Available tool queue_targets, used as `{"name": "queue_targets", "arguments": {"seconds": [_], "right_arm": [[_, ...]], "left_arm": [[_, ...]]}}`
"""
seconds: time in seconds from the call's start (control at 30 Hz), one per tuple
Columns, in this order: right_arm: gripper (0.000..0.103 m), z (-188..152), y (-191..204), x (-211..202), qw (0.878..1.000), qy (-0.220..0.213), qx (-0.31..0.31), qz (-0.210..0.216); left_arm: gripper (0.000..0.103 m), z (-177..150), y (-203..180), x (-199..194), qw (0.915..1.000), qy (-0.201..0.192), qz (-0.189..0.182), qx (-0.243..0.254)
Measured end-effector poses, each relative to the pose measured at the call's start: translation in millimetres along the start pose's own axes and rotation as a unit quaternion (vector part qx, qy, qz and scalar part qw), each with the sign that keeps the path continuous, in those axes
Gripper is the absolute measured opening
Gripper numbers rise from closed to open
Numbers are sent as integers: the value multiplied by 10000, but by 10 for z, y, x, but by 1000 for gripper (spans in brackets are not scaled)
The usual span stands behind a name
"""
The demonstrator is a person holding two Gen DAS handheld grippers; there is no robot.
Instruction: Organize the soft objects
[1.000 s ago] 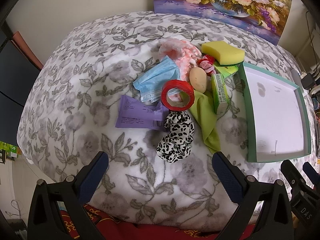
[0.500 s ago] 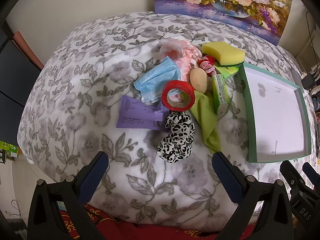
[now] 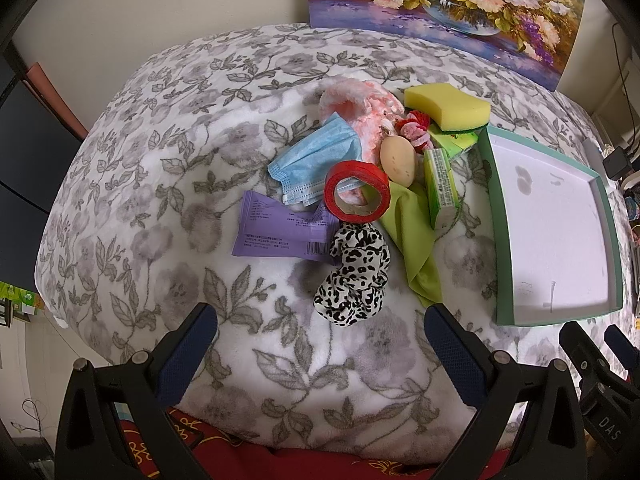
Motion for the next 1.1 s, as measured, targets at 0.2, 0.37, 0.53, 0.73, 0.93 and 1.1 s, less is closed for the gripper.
{"name": "queue_targets", "arguments": {"seconds": [0.2, 0.37, 0.53, 0.73, 0.93, 1.1], "right_arm": [[103, 1, 4, 3, 10000, 5, -3, 0], [103, 2, 5, 4, 10000, 8, -3, -1], [103, 26, -16, -5, 10000, 12, -6, -3], [103, -4, 28, 23, 10000, 38, -33, 35], [103, 0, 144, 86, 9997, 41, -168, 197], [103, 119, 330, 116, 9982, 81, -247, 540]], "left_arm": [[103, -1, 1, -1, 10000, -1, 3, -1], [103, 0, -3, 0, 10000, 0, 2, -1], [103, -1, -2, 1, 10000, 0, 0, 0], [103, 6, 42, -1, 10000, 30, -29, -11], [103, 71, 102, 10, 9994, -13, -281, -198], [103, 221, 250, 85, 9978, -27, -332, -570]]}}
Point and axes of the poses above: each gripper's, at about its wrist camera, not at the fingertips, and x roughly the way its jaws point, y to its left, z to its top, the point moved 5 cm from there along x, roughly the way its jaws point, and after that the axes turned 4 degrees about x, right-handed, at the moved point
